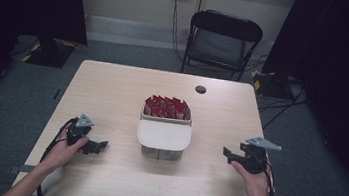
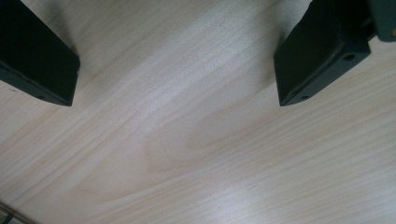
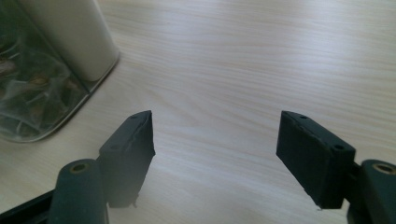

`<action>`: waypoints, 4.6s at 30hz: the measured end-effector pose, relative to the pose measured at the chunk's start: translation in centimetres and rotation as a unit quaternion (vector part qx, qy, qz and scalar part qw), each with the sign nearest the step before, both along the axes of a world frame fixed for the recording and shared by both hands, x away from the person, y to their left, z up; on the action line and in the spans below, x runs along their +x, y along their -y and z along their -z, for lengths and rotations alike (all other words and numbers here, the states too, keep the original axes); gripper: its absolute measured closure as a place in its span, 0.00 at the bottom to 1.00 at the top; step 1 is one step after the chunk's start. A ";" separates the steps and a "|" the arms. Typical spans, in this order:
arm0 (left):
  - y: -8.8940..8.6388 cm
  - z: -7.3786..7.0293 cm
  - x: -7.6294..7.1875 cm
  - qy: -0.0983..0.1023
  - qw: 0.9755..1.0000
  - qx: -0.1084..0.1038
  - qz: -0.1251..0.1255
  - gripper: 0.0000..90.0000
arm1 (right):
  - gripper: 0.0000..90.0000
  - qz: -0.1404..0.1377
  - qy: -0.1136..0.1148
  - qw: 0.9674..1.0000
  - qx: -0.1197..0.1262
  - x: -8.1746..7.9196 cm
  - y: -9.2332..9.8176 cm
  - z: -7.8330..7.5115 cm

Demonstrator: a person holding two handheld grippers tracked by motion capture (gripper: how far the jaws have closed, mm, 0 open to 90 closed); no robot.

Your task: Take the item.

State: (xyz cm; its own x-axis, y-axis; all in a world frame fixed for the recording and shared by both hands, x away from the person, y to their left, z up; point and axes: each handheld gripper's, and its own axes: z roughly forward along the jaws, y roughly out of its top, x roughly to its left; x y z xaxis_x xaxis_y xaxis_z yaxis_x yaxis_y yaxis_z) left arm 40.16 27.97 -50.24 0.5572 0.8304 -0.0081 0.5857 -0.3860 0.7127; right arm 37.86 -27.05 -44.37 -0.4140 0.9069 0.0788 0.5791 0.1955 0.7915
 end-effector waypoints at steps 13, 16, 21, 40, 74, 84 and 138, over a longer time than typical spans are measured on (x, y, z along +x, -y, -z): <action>0.0 0.0 0.0 0.000 1.000 0.000 0.000 0.00 | 0.40 -0.042 0.031 0.997 0.056 -0.5 -1.3 -3.4; 0.0 0.0 0.0 0.000 1.000 0.000 0.000 0.00 | 0.40 -0.041 0.039 0.996 0.062 -0.5 -1.2 -4.3; 0.0 0.0 0.0 0.000 1.000 0.000 0.000 0.00 | 0.44 -0.046 0.034 0.996 0.064 0.0 -1.7 -4.5; 0.0 0.0 0.0 0.000 1.000 0.000 0.000 0.00 | 0.50 -0.099 0.053 0.991 0.079 2.4 -5.9 -6.4; 0.1 0.0 -0.1 0.000 1.000 -0.001 -0.006 0.00 | 0.59 -0.145 0.050 0.984 0.087 6.4 -12.4 -6.3; 0.1 0.0 -0.1 0.000 1.000 -0.002 -0.007 0.00 | 0.77 -0.143 0.040 0.986 0.079 6.4 -12.3 -6.2; 0.1 0.0 -0.2 0.000 1.000 -0.002 -0.007 0.00 | 1.00 -0.161 0.046 0.977 0.133 6.0 -11.6 -7.3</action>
State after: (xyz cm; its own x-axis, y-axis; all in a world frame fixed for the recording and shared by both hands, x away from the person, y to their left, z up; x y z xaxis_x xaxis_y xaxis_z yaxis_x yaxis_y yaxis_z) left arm 40.01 27.89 -50.26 0.5452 0.8382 -0.0123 0.5913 -0.3741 0.7144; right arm 43.86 -15.47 -37.04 -0.6902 0.6814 0.2434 0.4460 0.1357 0.8847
